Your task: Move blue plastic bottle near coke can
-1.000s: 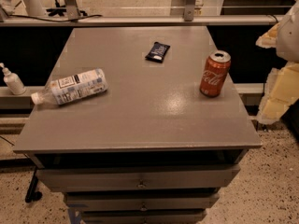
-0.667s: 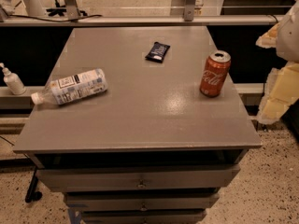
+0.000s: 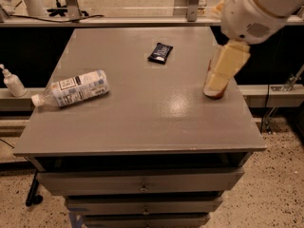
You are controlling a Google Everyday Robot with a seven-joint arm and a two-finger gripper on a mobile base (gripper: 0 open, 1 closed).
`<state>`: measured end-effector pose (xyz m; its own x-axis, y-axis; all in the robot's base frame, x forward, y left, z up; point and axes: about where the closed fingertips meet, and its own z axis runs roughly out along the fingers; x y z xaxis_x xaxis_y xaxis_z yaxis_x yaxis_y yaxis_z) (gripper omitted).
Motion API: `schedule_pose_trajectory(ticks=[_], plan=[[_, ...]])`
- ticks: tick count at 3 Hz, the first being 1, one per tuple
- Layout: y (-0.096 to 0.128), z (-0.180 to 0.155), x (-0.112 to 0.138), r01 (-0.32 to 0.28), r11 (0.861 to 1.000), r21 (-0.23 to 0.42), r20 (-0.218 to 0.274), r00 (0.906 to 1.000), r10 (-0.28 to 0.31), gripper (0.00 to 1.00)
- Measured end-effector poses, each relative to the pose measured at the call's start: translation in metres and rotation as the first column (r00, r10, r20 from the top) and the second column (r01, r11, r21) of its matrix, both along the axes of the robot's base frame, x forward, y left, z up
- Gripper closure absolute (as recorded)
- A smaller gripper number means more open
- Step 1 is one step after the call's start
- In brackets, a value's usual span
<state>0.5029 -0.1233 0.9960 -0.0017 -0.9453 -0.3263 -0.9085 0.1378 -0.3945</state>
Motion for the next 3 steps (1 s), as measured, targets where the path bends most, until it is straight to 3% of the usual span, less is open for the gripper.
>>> schedule_pose_trajectory(ticks=[1,3], plan=[[0.072,0.005,0.032,-0.122,0.991,0.06,0.054,0.9915,0.119,0.0],[0.2,-0.029,0.055,-0.315,0.932,0.181,0.045,0.9489,0.312,0.0]])
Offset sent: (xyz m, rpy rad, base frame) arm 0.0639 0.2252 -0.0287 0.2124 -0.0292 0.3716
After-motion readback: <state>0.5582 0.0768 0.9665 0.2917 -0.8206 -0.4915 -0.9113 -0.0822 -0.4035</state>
